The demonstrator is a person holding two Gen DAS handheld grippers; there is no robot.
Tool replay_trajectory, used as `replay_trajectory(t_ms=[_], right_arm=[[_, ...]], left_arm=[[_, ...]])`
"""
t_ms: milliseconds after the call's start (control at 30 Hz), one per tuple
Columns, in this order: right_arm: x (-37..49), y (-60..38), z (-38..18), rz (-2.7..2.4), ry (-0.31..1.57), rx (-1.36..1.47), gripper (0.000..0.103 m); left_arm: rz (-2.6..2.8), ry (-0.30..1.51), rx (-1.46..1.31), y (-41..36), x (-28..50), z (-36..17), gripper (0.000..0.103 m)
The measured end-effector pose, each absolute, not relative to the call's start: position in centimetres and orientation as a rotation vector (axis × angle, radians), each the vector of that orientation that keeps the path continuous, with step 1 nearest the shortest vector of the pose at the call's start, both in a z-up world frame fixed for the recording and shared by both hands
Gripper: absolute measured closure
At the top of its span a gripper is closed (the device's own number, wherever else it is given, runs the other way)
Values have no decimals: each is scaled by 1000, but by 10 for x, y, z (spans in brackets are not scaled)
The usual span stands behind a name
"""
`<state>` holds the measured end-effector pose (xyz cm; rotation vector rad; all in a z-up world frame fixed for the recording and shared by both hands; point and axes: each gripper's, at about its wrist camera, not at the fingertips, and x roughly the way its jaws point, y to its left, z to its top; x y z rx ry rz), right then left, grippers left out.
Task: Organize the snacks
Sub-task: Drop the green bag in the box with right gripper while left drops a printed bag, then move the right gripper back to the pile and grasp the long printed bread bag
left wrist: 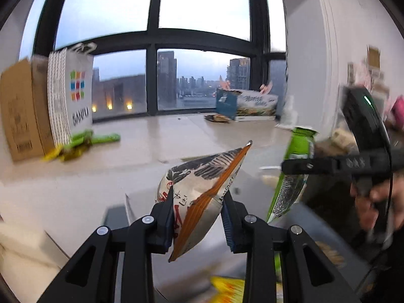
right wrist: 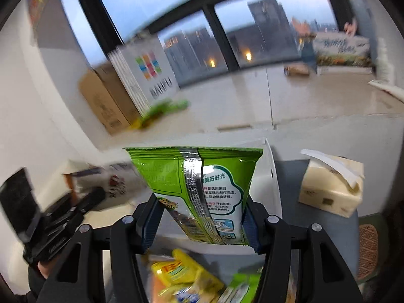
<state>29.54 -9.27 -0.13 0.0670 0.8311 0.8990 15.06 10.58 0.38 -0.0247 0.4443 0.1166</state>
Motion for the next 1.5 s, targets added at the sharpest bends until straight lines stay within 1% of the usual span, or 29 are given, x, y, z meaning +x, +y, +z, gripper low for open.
replay_trajectory(t_ms=[133, 167, 200, 233, 267, 300, 367, 567, 767, 833, 967, 1067, 1167, 1267, 1500], right_arm=[[341, -58, -23, 846, 931, 28, 41], [347, -55, -27, 855, 948, 25, 37], [354, -48, -32, 864, 980, 13, 28], [360, -42, -37, 851, 1011, -7, 22], [365, -38, -42, 822, 1034, -33, 9], [369, -36, -45, 775, 1040, -63, 2], [373, -39, -48, 717, 1029, -86, 0], [371, -58, -49, 754, 1023, -1, 0], [336, -92, -21, 827, 889, 66, 0], [315, -113, -7, 860, 803, 100, 0], [271, -142, 7, 908, 689, 93, 0], [238, -164, 5, 931, 672, 46, 0], [204, -191, -4, 909, 631, 3, 0], [179, -214, -19, 866, 630, -15, 0], [163, -253, -54, 774, 698, -31, 0]], left_arm=[[132, 497, 7, 120, 186, -28, 67], [145, 510, 4, 125, 192, -35, 64], [175, 543, 14, 129, 202, -44, 56], [194, 570, 19, 133, 207, -49, 46], [201, 604, 11, 136, 212, -55, 13], [196, 607, -3, 136, 210, -58, 0], [185, 583, -19, 136, 199, -59, 0], [152, 604, -121, 140, 175, -53, 0], [112, 551, -236, 139, 137, -38, 0], [103, 522, -243, 134, 123, -32, 0], [61, 465, -251, 117, 96, -20, 0], [26, 455, -279, 102, 79, -17, 0], [-13, 496, -309, 87, 67, -18, 0], [-38, 528, -324, 73, 57, -21, 0], [-33, 539, -337, 55, 27, -28, 0]])
